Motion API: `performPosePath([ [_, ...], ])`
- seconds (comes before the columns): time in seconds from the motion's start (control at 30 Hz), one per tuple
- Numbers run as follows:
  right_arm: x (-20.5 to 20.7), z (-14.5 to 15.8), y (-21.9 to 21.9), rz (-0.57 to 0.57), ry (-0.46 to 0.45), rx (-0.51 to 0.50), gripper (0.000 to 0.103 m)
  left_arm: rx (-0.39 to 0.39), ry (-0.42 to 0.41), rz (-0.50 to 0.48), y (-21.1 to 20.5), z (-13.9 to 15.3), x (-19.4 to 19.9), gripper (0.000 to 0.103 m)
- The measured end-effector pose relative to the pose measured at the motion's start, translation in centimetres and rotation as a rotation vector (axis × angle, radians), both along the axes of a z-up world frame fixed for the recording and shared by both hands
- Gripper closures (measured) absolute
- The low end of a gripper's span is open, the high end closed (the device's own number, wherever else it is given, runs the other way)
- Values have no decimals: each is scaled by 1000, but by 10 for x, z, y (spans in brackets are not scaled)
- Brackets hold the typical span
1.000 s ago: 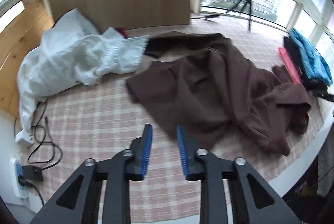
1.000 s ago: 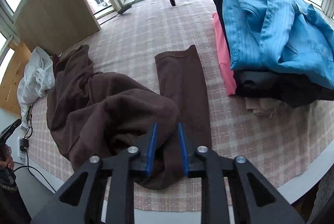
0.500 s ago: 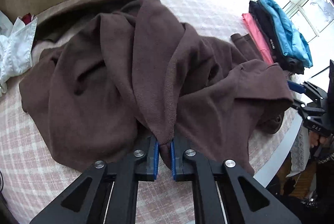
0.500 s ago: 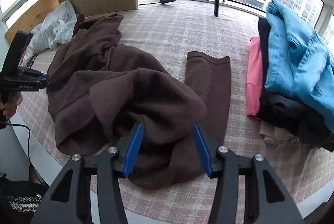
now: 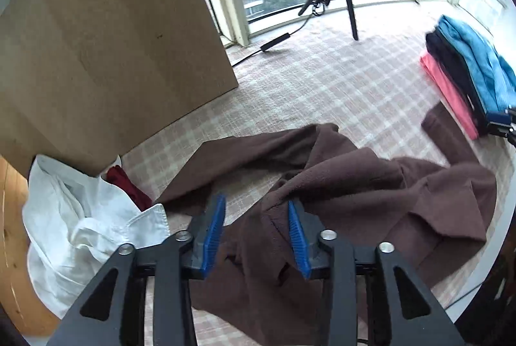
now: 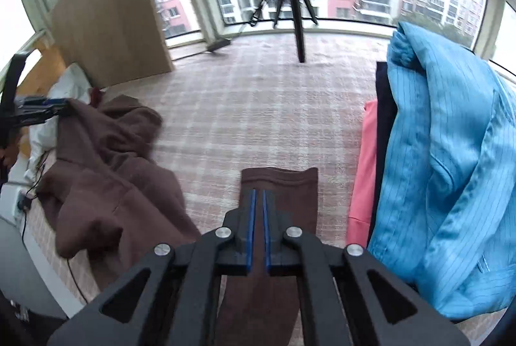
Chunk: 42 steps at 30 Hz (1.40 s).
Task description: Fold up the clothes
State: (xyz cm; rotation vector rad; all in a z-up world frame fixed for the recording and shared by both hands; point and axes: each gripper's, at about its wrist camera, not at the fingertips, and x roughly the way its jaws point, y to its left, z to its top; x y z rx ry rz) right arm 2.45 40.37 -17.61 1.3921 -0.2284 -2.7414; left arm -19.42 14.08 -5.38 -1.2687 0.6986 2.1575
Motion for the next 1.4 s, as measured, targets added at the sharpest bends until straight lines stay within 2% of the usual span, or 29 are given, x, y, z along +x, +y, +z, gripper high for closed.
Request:
performPosePath([
  [0.03,9,2,-8,31,-1,9,59,-19,-7,-22,-5,1,6,49],
  [0.1,19,1,-29,97,-14,12,50,-42,-45,-58,-5,-3,7,49],
  [0.17,28,-1,-52,165,-29,12,50,-53,-74,-71,-10,-8,16,51],
  [0.23,34,-4,-74,224,-62,3,50,-32,-118,-71,-17,-14,22,51],
  [0.3,35,-13,-89,254,-139,-48,50,-27,-147,-72,-23,-24,25,51],
  [0.47,33,-22,-120,276,-184,-70,50,-7,-189,-53,-32,-43,22,51],
  [0.53,29,-17,-126,235,-172,-59,50,12,-197,-50,-35,-44,21,51],
  [0.63,36,6,-127,173,-105,-31,50,26,-185,-64,-41,-41,24,51],
  [0.77,42,21,-141,189,-93,-49,50,47,-177,-77,-51,-38,26,51],
  [0.83,34,7,-154,208,-149,-73,49,57,-177,-80,-56,-37,26,51],
  [0.9,21,-22,-169,204,-233,-59,49,60,-171,-82,-60,-36,27,51],
  [0.97,9,-48,-178,203,-287,-82,54,63,-163,-82,-65,-33,27,51],
  [1.0,4,-53,-177,201,-288,-122,83,64,-158,-82,-68,-31,27,51],
  [1.03,-1,-59,-175,199,-289,-163,100,59,-147,-81,-71,-28,27,51],
  [1.1,-7,-46,-160,179,-225,-250,100,51,-128,-82,-75,-23,25,51],
  [1.17,-11,-18,-133,149,-123,-320,100,47,-113,-96,-74,-17,20,51],
  [1.27,-31,11,-71,1,-16,-409,100,38,-87,-134,-63,-10,11,51],
  [1.3,-42,10,-50,-70,-30,-415,100,38,-77,-153,-55,-8,8,51],
  [1.4,-73,-9,-9,-202,-195,-349,95,30,-54,-223,-28,-1,-3,51],
])
